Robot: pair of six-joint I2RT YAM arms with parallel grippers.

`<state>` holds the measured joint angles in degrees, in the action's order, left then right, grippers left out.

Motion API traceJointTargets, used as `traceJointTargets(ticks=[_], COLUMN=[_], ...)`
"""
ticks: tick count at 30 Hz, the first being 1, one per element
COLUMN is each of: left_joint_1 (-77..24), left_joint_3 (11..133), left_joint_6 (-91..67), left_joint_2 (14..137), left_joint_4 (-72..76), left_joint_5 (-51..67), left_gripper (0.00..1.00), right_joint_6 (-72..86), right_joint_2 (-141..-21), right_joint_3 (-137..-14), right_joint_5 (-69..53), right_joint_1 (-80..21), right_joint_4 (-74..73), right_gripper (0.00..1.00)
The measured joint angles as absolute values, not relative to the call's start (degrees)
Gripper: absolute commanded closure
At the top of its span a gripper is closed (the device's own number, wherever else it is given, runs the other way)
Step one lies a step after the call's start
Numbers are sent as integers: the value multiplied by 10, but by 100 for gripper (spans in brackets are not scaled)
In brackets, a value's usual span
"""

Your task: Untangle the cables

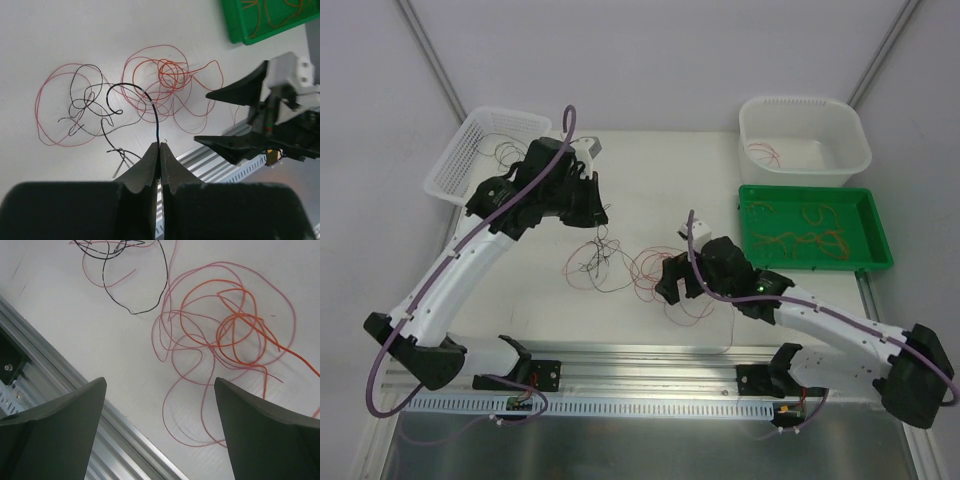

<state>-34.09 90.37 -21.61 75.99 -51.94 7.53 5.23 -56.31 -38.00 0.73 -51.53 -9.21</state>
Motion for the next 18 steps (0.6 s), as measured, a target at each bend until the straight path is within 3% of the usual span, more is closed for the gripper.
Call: traceJointTargets(ticks=[18], left_joint_1=[-341], left_joint_3=[905], left_joint_6=[-234], left_joint_2=[671], left_joint_4=[-513], left_joint_5=[91], left_gripper=[100], right_joint_6=[92], right_joint_2=[-997], right_joint_3=[-587], right_joint_5=[-81], right_joint_1=[-512], right_joint_4=[130], right_gripper=[12])
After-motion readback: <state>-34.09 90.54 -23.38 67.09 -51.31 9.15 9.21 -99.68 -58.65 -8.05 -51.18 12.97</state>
